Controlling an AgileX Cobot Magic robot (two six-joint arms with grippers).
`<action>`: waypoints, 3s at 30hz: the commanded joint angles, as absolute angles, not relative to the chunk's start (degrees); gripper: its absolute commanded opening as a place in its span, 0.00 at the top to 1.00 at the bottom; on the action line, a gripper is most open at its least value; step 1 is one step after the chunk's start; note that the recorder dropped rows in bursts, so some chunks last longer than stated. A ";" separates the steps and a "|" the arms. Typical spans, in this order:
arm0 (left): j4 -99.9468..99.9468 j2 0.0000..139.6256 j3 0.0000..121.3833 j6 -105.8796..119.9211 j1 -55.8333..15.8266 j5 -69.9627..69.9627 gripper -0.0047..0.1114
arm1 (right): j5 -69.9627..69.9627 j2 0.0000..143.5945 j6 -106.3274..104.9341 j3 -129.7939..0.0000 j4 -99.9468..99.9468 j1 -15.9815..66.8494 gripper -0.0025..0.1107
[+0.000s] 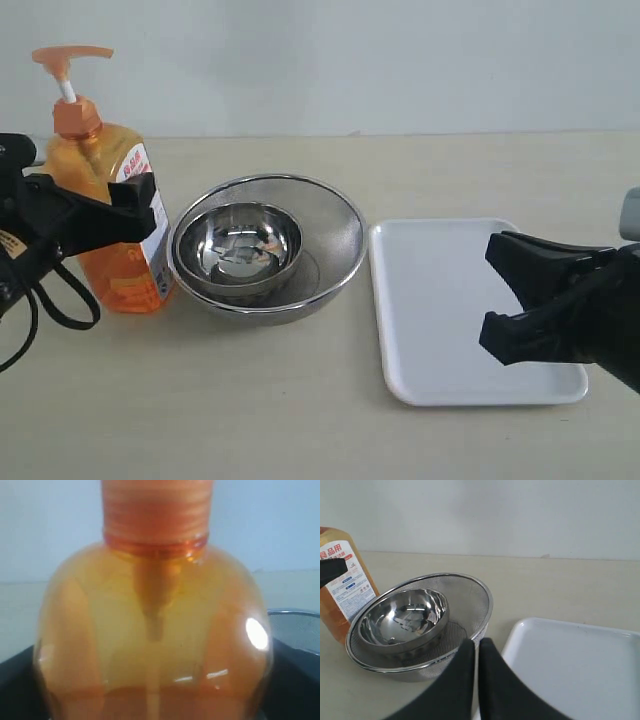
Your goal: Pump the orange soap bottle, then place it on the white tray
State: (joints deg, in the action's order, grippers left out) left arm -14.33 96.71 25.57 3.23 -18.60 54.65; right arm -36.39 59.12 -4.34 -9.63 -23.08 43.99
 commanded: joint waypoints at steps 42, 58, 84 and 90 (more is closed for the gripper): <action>-11.39 88.29 21.95 3.53 -18.94 64.07 0.92 | -34.51 58.71 -3.30 -9.26 -21.22 43.99 0.98; 1.53 66.52 26.53 -6.98 -19.59 44.85 0.92 | -63.16 57.80 -27.01 -9.26 -53.82 43.99 0.98; 4.07 87.93 48.34 -10.46 -44.38 42.37 0.92 | -69.96 57.80 -45.75 -9.76 -64.08 35.53 0.98; 1.78 100.27 58.87 -10.72 -45.40 42.35 0.92 | -69.96 57.80 -44.87 -9.76 -65.73 33.58 0.98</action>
State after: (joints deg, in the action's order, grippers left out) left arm 3.70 98.12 55.27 -10.00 -45.05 37.25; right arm -69.37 57.98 -45.00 -9.63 -65.31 33.91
